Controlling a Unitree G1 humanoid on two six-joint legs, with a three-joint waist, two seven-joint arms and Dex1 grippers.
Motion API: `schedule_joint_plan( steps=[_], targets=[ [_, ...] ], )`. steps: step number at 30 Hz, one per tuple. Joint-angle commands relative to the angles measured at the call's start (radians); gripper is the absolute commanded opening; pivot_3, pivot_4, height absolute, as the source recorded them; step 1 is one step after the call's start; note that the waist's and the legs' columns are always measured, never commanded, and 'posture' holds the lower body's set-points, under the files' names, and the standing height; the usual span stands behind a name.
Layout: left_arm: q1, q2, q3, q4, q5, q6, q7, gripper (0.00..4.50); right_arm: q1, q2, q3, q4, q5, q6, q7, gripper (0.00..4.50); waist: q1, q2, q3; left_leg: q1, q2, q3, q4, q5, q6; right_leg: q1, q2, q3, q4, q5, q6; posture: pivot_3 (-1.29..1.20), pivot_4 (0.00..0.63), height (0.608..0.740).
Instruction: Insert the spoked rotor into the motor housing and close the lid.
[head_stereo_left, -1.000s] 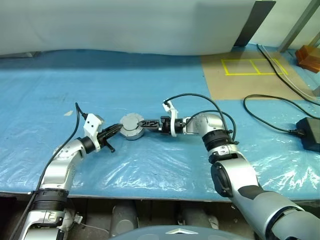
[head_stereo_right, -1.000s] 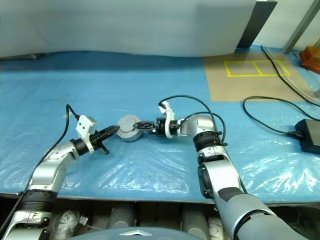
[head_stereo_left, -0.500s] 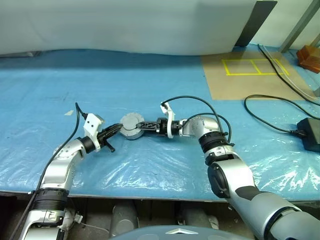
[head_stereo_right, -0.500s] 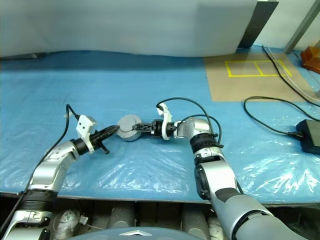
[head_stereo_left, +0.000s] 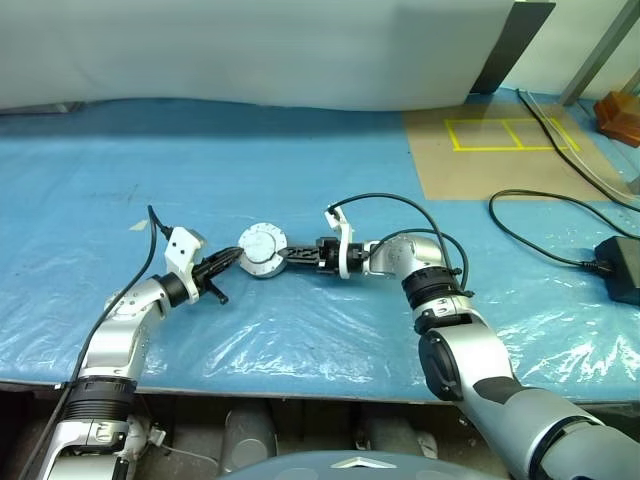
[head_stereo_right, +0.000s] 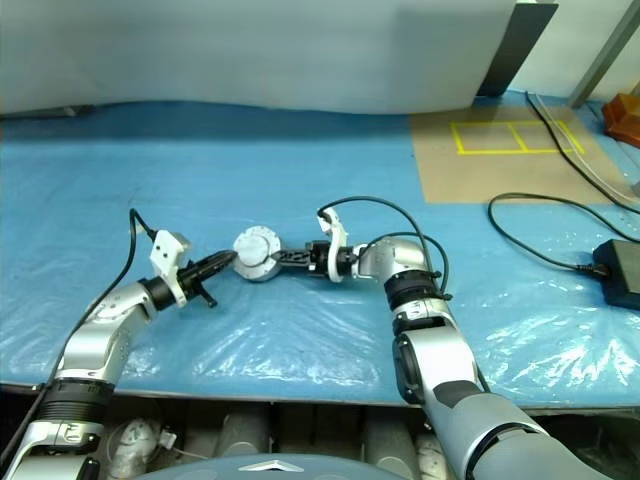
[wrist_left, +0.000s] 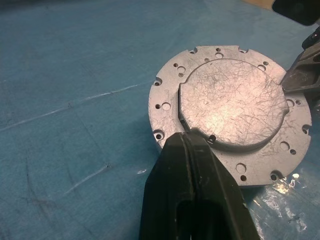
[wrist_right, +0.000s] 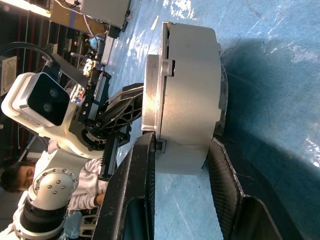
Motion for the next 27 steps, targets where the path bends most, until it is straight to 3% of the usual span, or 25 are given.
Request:
schedule_joint_plan(
  steps=[1,4,8,13,19,22,27],
  targets=[
    [0.023,-0.001,0.019,-0.085,-0.07,0.061,-0.023,0.0,-0.014,0.032,-0.007,-0.034,0.039,0.003,0.008,1.11,-0.001,0.0,0.0,0.0,0.0,0.0,0.0,0.0,0.0,0.0,0.0,0.0,0.0,0.0,0.0,0.0,0.15,0.74],
    [-0.007,-0.005,0.117,-0.248,-0.263,0.186,-0.007,0.0,-0.011,0.031,-0.014,-0.012,0.025,-0.008,-0.014,1.11,-0.001,-0.003,0.003,-0.002,0.0,0.0,0.0,0.0,0.0,-0.003,0.0,0.0,0.0,0.0,0.0,0.0,0.15,0.74],
    [-0.063,0.02,0.196,-0.321,-0.371,0.271,0.036,0.0,-0.019,0.028,-0.046,0.022,0.031,-0.015,-0.031,1.11,-0.001,-0.004,0.003,-0.006,0.001,0.0,0.001,0.0,0.0,-0.006,0.001,-0.001,0.002,0.002,0.002,0.0,0.15,0.74],
    [-0.036,0.046,0.255,-0.277,-0.405,0.323,0.053,0.0,-0.037,0.031,-0.087,0.028,0.086,0.051,-0.019,1.11,-0.005,-0.004,0.003,-0.006,0.001,0.0,0.001,-0.001,-0.003,-0.007,0.002,0.0,0.002,0.003,0.004,0.0,0.15,0.74],
    [-0.027,0.018,0.393,-0.173,-0.563,0.432,0.116,0.0,-0.06,0.027,-0.181,-0.043,0.227,0.213,0.017,1.11,0.002,-0.008,0.006,-0.014,0.002,-0.002,0.002,-0.002,-0.004,-0.013,0.004,-0.002,0.003,0.003,0.004,0.0,0.15,0.74],
    [0.006,0.012,0.437,-0.167,-0.597,0.44,0.117,0.6,-0.051,0.023,-0.198,-0.105,0.267,0.255,0.007,1.11,0.003,-0.01,0.006,-0.016,0.002,-0.003,0.005,-0.002,-0.004,-0.014,0.004,-0.003,0.003,0.003,0.004,0.0,0.15,0.74],
    [0.073,-0.018,0.483,-0.181,-0.696,0.499,0.124,2.31,-0.031,0.024,-0.197,-0.206,0.296,0.261,-0.011,1.11,0.005,-0.011,0.007,-0.016,0.003,-0.003,0.005,-0.002,-0.004,-0.014,0.004,-0.003,0.005,0.003,0.004,0.0,0.15,0.74]
  ],
)
